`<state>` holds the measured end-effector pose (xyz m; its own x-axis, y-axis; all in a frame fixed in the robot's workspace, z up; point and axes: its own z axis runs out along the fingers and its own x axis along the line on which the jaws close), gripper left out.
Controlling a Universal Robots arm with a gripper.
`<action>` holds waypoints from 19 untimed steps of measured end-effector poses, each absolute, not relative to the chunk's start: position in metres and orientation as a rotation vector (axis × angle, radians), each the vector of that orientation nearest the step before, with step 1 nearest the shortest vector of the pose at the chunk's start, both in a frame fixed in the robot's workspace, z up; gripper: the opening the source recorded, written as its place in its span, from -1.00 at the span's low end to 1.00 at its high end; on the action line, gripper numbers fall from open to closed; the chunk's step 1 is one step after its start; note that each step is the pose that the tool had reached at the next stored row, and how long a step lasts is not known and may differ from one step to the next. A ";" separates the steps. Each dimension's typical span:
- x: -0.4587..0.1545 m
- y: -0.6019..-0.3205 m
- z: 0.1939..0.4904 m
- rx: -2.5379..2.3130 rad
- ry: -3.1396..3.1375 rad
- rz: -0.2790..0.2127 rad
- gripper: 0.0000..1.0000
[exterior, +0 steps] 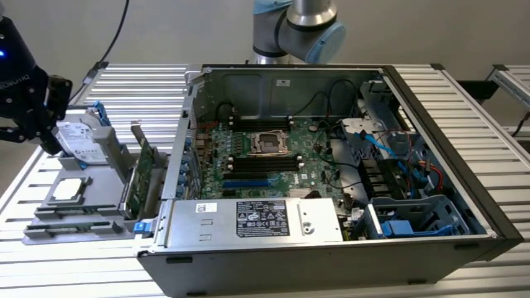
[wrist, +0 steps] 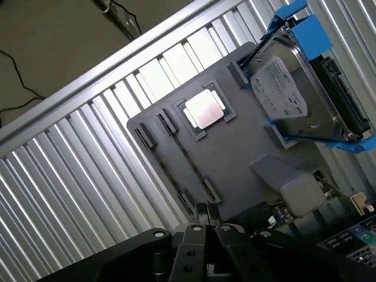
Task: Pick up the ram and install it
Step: 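Pick up the ram and move it above insertion slot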
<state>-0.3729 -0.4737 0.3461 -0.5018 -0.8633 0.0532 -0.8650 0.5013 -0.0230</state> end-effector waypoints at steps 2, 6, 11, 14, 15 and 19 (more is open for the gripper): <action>-0.373 -0.474 0.346 1.600 -2.662 0.073 -0.79; -0.373 -0.474 0.346 1.695 -2.602 0.074 -0.79; -0.373 -0.474 0.345 1.812 -2.522 0.074 -0.79; -0.373 -0.474 0.344 1.879 -2.472 0.073 -0.79; -0.373 -0.474 0.344 1.901 -2.455 0.073 -0.79; -0.373 -0.474 0.343 1.990 -2.382 0.072 -0.79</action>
<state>-0.3730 -0.4737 0.3434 -0.1781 -0.9823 0.0579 -0.9840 0.1777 -0.0121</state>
